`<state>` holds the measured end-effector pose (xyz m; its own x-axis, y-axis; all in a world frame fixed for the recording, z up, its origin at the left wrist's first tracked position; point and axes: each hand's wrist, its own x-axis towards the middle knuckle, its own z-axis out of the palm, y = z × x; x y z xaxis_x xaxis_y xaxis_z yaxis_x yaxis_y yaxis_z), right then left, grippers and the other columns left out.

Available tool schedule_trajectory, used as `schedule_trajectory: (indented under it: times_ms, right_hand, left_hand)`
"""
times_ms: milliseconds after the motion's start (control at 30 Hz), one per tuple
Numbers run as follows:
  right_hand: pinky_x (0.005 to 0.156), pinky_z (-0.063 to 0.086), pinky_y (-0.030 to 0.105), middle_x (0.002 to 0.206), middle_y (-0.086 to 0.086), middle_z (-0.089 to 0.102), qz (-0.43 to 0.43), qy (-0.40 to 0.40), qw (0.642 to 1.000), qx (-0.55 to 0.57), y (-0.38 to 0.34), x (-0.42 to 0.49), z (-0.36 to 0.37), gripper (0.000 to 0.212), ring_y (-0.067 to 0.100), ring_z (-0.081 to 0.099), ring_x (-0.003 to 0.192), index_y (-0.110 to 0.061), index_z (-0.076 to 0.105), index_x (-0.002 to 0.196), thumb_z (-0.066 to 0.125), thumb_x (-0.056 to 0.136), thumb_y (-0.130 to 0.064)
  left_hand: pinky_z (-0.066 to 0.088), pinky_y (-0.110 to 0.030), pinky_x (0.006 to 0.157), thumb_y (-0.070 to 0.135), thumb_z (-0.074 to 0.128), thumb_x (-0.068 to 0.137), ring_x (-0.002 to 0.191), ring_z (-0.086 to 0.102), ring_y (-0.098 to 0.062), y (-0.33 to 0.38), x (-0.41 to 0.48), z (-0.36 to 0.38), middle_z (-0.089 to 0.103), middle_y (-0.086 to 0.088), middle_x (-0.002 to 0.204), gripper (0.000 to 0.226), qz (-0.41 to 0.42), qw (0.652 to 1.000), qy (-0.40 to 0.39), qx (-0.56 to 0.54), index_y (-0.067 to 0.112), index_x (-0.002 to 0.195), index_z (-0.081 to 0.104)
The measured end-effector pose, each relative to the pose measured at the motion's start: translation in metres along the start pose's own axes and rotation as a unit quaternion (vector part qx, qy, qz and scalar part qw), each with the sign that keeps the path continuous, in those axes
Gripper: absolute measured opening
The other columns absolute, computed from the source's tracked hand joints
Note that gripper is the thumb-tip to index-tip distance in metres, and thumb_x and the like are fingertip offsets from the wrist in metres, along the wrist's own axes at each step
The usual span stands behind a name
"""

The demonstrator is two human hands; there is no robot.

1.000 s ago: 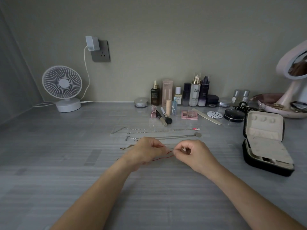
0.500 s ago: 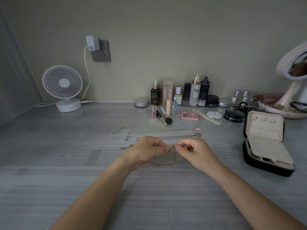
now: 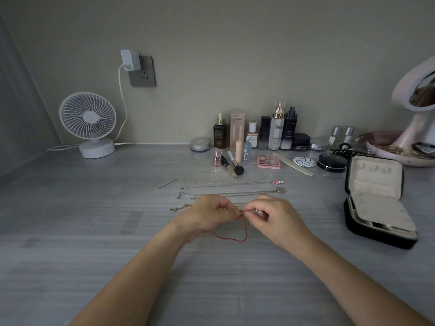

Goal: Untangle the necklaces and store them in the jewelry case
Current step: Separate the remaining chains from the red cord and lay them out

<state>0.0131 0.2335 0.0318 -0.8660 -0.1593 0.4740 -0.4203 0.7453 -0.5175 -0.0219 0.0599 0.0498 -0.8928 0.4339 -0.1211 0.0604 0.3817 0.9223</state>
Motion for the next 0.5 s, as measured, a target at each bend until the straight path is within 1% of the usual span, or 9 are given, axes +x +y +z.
schedule_trajectory:
  times_ms: [100, 200, 300, 367, 433, 500]
  right_hand:
    - [0.057, 0.045, 0.029, 0.07, -0.01, 0.059, 0.002, 0.013, 0.999, -0.032, -0.0039, -0.001, 0.0007, 0.006, 0.004, 0.048, 0.059, -0.024, 0.07, 0.077, 0.068, 0.075, -0.02]
    - [0.053, 0.037, 0.023, 0.061, -0.014, 0.049, 0.02, 0.026, 0.999, -0.032, -0.0054, -0.0008, -0.0008, 0.005, 0.002, 0.043, 0.056, -0.024, 0.066, 0.071, 0.068, 0.073, -0.02]
    - [0.054, 0.035, 0.025, 0.056, -0.014, 0.042, 0.029, 0.035, 0.999, -0.025, -0.0033, 0.0004, -0.0027, 0.009, 0.003, 0.042, 0.055, -0.026, 0.062, 0.067, 0.068, 0.07, -0.02]
    - [0.053, 0.036, 0.026, 0.056, -0.012, 0.042, 0.032, 0.035, 0.999, -0.013, -0.0026, 0.0005, -0.0031, 0.008, 0.005, 0.042, 0.054, -0.027, 0.061, 0.066, 0.068, 0.069, -0.023]
    - [0.052, 0.037, 0.028, 0.056, -0.009, 0.045, 0.033, 0.041, 0.999, 0.001, -0.0026, 0.0005, -0.0031, 0.005, 0.008, 0.042, 0.053, -0.028, 0.059, 0.064, 0.062, 0.067, -0.03]
    - [0.053, 0.038, 0.03, 0.058, -0.005, 0.05, 0.037, 0.046, 0.998, 0.016, -0.0027, 0.0007, -0.0031, 0.007, 0.009, 0.042, 0.054, -0.028, 0.057, 0.061, 0.057, 0.064, -0.034]
  left_hand:
    - [0.016, -0.017, 0.037, 0.017, 0.063, 0.084, 0.034, 0.021, -0.004, 0.0008, -0.0002, 0.0001, 0.029, 0.013, 0.038, 0.012, 0.001, 1.0, -0.001, 0.001, 0.017, 0.072, 0.062]
    - [0.015, -0.017, 0.038, 0.017, 0.063, 0.084, 0.034, 0.02, -0.005, 0.001, 0.0, -0.0019, 0.031, 0.013, 0.037, 0.014, 0.006, 1.0, 0.009, -0.007, 0.019, 0.07, 0.063]
    - [0.012, -0.018, 0.039, 0.021, 0.064, 0.084, 0.036, 0.018, -0.007, 0.0003, 0.001, -0.004, 0.032, 0.011, 0.04, 0.015, 0.005, 1.0, 0.021, -0.021, 0.022, 0.069, 0.064]
    - [0.012, -0.018, 0.039, 0.023, 0.065, 0.083, 0.036, 0.017, -0.008, 0.0002, 0.002, -0.0037, 0.032, 0.006, 0.044, 0.016, 0.003, 0.999, 0.027, -0.026, 0.023, 0.067, 0.065]
    - [0.013, -0.017, 0.038, 0.023, 0.065, 0.083, 0.035, 0.017, -0.008, 0.0005, 0.0026, -0.0035, 0.031, 0.002, 0.047, 0.015, 0.004, 0.999, 0.039, -0.031, 0.023, 0.068, 0.065]
    - [0.014, -0.016, 0.037, 0.022, 0.065, 0.083, 0.034, 0.018, -0.008, 0.0005, 0.0031, -0.0043, 0.031, 0.0, 0.049, 0.014, 0.005, 0.998, 0.056, -0.036, 0.022, 0.068, 0.066]
